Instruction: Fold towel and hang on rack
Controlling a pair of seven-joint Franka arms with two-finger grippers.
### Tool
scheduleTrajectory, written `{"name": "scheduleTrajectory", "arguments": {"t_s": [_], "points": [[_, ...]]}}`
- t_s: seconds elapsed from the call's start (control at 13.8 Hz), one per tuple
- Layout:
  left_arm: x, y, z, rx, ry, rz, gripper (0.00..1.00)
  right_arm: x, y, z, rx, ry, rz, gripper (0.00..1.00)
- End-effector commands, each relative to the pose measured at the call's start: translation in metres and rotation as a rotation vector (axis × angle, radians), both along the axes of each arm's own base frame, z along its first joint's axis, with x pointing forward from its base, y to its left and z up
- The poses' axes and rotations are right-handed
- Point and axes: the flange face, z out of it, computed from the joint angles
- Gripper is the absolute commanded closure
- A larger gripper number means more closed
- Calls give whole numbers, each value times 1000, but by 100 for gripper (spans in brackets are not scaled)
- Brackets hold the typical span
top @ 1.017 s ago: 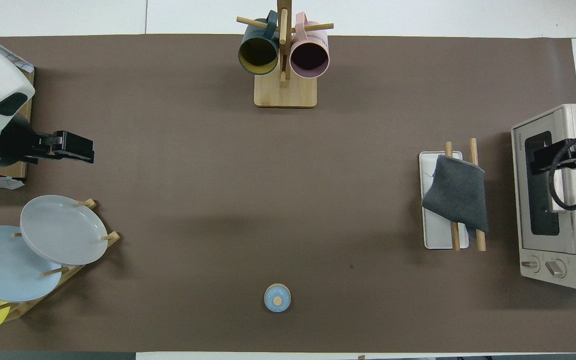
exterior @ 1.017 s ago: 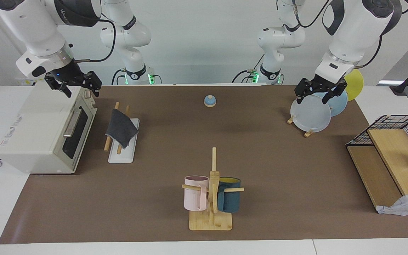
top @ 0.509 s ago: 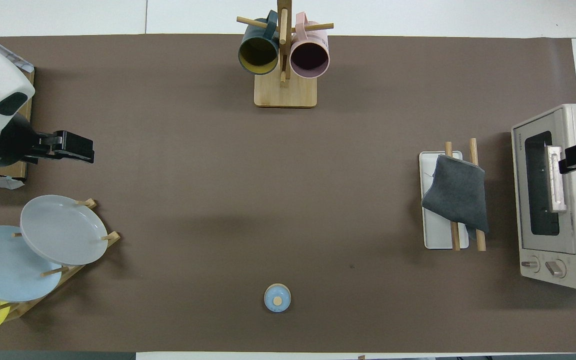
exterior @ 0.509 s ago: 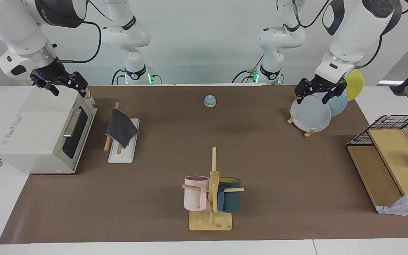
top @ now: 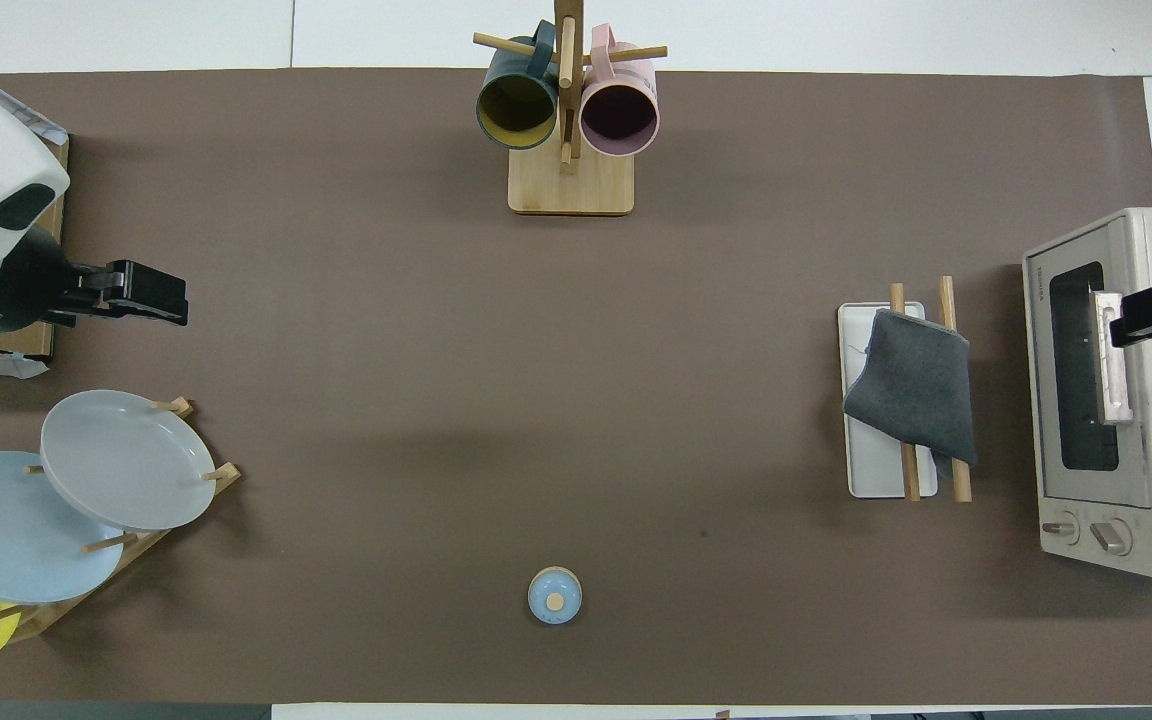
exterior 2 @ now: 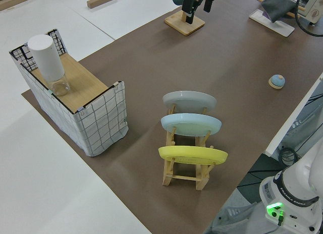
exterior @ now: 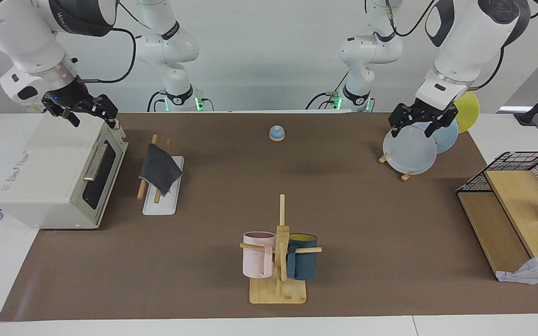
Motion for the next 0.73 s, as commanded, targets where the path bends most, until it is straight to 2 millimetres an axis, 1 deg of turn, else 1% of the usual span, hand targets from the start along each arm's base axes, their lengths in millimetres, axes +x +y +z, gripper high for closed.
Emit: {"name": "scheduleTrajectory", "arguments": {"t_s": [0.0,0.65], "points": [[-3,3,4,16,-8,-6,0,-3,1,3,-9,-15,1,0],[-3,3,4,16,-8,-6,0,-3,6,2,-4,-10,10,0]]}}
